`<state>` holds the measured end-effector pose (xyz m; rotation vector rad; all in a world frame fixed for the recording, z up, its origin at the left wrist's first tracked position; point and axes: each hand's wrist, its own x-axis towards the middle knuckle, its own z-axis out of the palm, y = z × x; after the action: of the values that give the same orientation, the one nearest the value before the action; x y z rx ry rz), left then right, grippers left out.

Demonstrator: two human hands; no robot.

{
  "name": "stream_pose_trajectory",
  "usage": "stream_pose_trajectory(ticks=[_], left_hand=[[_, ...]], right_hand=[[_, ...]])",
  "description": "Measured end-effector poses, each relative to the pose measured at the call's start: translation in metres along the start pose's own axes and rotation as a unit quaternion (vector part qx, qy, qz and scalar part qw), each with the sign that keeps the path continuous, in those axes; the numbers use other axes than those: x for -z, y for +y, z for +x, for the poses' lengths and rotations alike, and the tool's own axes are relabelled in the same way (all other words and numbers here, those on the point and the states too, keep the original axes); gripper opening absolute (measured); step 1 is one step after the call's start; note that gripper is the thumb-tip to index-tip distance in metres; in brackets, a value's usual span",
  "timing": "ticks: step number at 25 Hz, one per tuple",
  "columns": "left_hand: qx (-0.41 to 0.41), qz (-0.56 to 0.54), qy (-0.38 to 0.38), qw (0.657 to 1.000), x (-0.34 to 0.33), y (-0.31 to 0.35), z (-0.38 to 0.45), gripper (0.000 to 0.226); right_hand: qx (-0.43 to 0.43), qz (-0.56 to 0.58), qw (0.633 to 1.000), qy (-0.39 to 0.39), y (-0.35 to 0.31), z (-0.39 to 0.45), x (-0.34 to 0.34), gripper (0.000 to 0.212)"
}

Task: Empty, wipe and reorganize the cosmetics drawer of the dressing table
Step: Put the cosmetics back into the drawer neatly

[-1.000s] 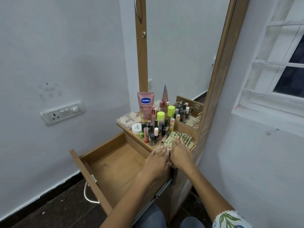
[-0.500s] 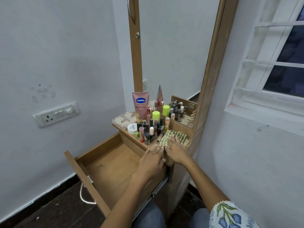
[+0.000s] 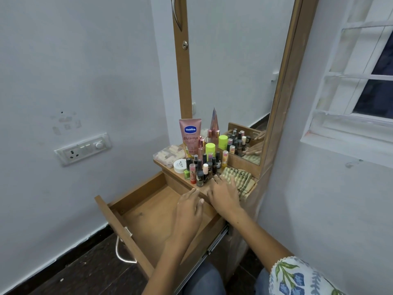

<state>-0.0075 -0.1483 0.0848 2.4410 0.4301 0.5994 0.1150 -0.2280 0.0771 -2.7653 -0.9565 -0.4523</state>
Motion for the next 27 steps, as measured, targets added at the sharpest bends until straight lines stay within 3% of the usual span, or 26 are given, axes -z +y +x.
stream_pose_trajectory(ticks=[3, 6, 8, 12, 16, 18, 20, 24, 27], left_hand=[[0.076, -0.094, 0.025, 0.992, 0.001, -0.003, 0.003, 0.033], [0.155, -0.216, 0.019, 0.964, 0.002, 0.000, 0.004, 0.023], [0.225, -0.304, 0.006, 0.926, 0.004, 0.002, 0.003, 0.022], [0.370, -0.446, -0.039, 0.814, 0.014, 0.003, 0.002, 0.022], [0.400, -0.498, 0.023, 0.769, 0.024, -0.002, -0.001, 0.011], [0.379, -0.496, 0.055, 0.779, 0.031, -0.010, -0.001, 0.013], [0.326, -0.475, 0.104, 0.811, 0.039, -0.018, 0.000, 0.013], [0.205, -0.361, 0.159, 0.896, 0.045, -0.030, 0.000, 0.011], [0.186, -0.307, 0.168, 0.918, 0.043, -0.036, -0.002, 0.015]], right_hand=[[0.016, 0.023, 0.997, 0.078, -0.008, -0.017, -0.005, 0.026], [0.040, 0.058, 0.989, 0.126, -0.007, -0.024, -0.005, 0.027], [0.077, 0.112, 0.976, 0.170, -0.007, -0.033, -0.002, 0.020], [0.130, 0.278, 0.923, 0.230, -0.019, -0.059, 0.004, 0.019], [0.150, 0.356, 0.900, 0.200, -0.030, -0.063, 0.000, 0.015], [0.179, 0.352, 0.902, 0.176, -0.033, -0.059, 0.000, 0.014], [0.187, 0.306, 0.914, 0.193, -0.034, -0.050, 0.003, 0.022], [0.098, 0.161, 0.949, 0.254, -0.039, -0.012, 0.009, 0.029], [0.043, 0.094, 0.969, 0.223, -0.045, 0.013, 0.011, 0.038]])
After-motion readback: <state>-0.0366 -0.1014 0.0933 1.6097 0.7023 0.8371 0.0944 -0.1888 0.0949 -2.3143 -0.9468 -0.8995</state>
